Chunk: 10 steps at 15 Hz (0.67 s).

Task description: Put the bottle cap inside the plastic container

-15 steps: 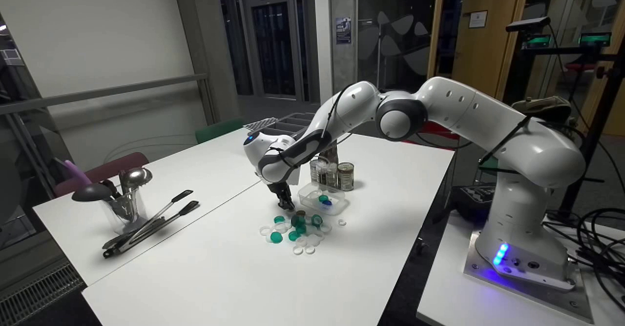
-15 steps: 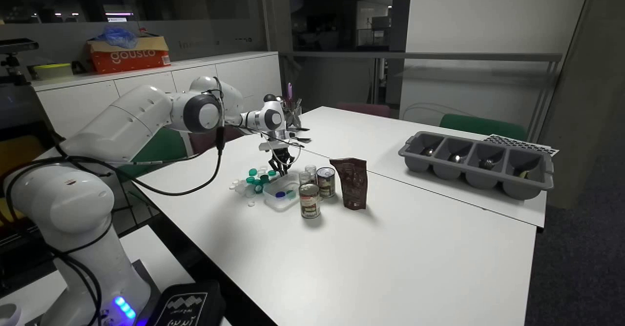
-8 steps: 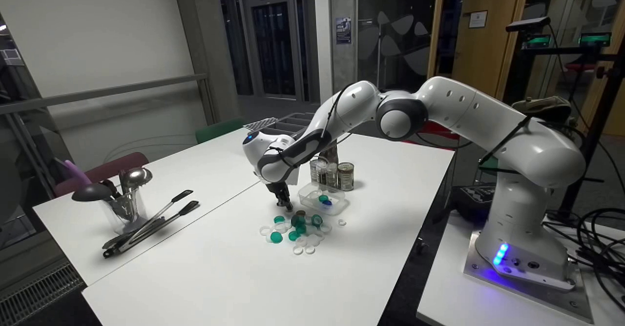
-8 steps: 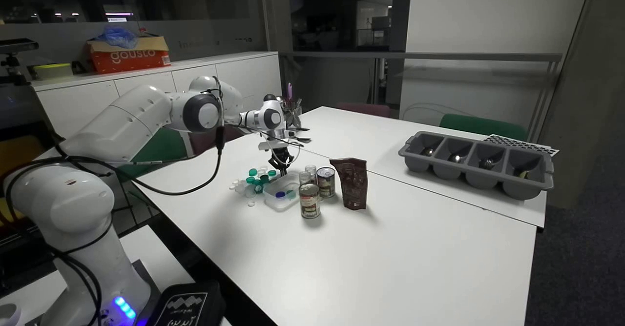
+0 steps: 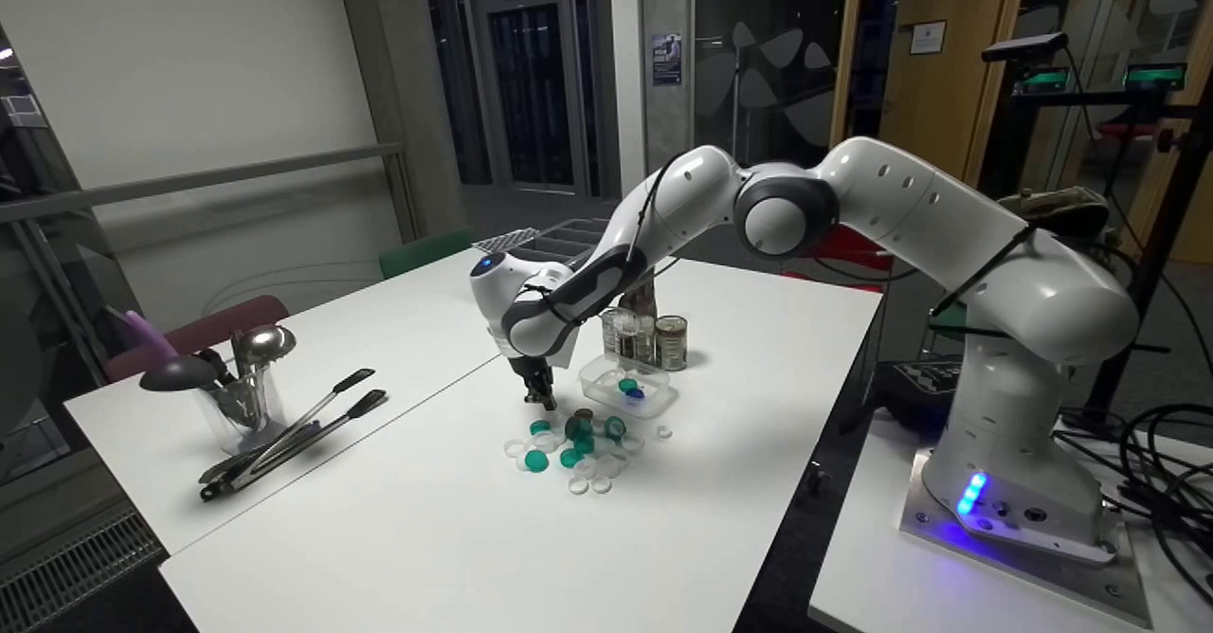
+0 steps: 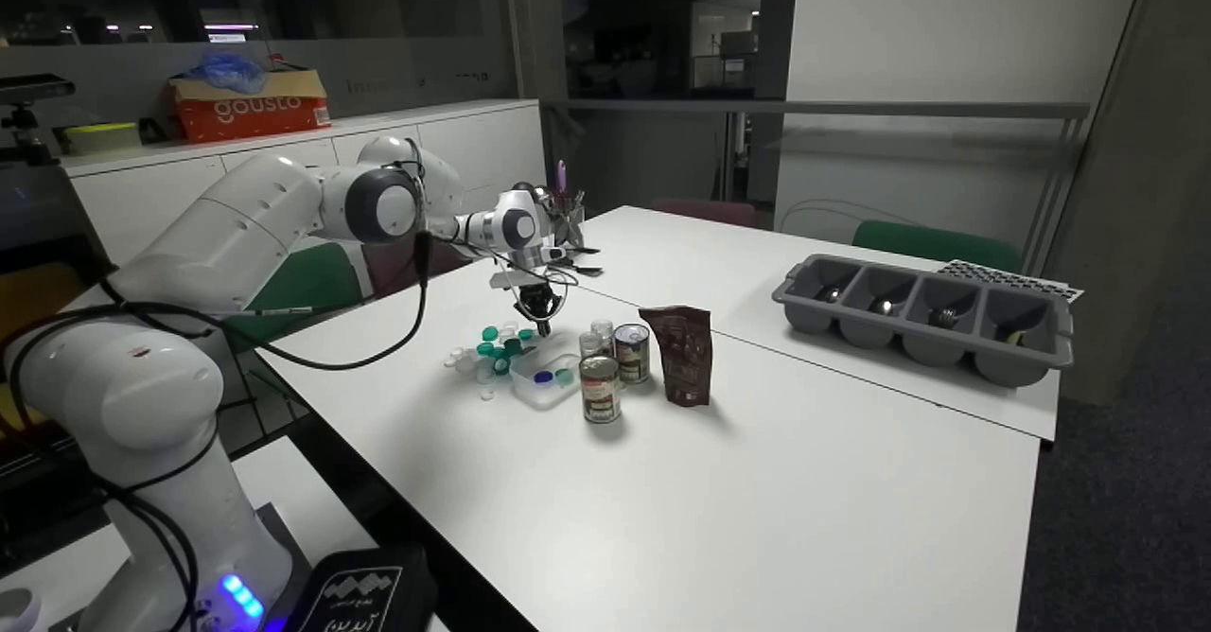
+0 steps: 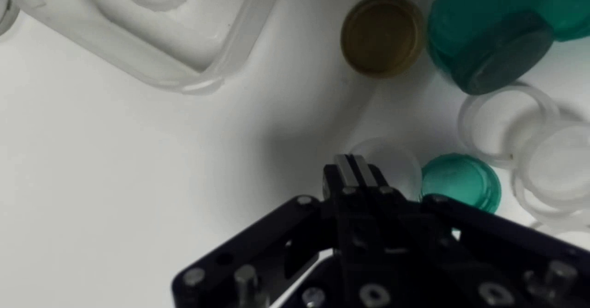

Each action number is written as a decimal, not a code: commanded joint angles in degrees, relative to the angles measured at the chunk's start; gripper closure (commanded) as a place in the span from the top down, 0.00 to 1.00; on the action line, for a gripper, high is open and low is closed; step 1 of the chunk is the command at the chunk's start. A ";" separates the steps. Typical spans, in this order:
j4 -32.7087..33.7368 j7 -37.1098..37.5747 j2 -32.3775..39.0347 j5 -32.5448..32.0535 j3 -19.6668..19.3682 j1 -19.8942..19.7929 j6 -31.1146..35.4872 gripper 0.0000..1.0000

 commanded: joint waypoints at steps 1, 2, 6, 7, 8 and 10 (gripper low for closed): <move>-13.34 5.58 -9.58 1.80 0.52 -0.72 3.83 0.00; -14.99 6.89 -10.93 2.52 0.35 -0.55 4.04 0.00; -23.06 12.83 -17.60 3.82 0.06 -0.13 5.43 0.00; -25.11 14.42 -19.28 3.93 -0.10 0.06 5.88 0.00; -27.28 15.99 -20.99 4.00 -0.26 0.16 6.50 0.00; -31.63 18.48 -24.29 4.32 -0.26 -0.13 7.47 0.00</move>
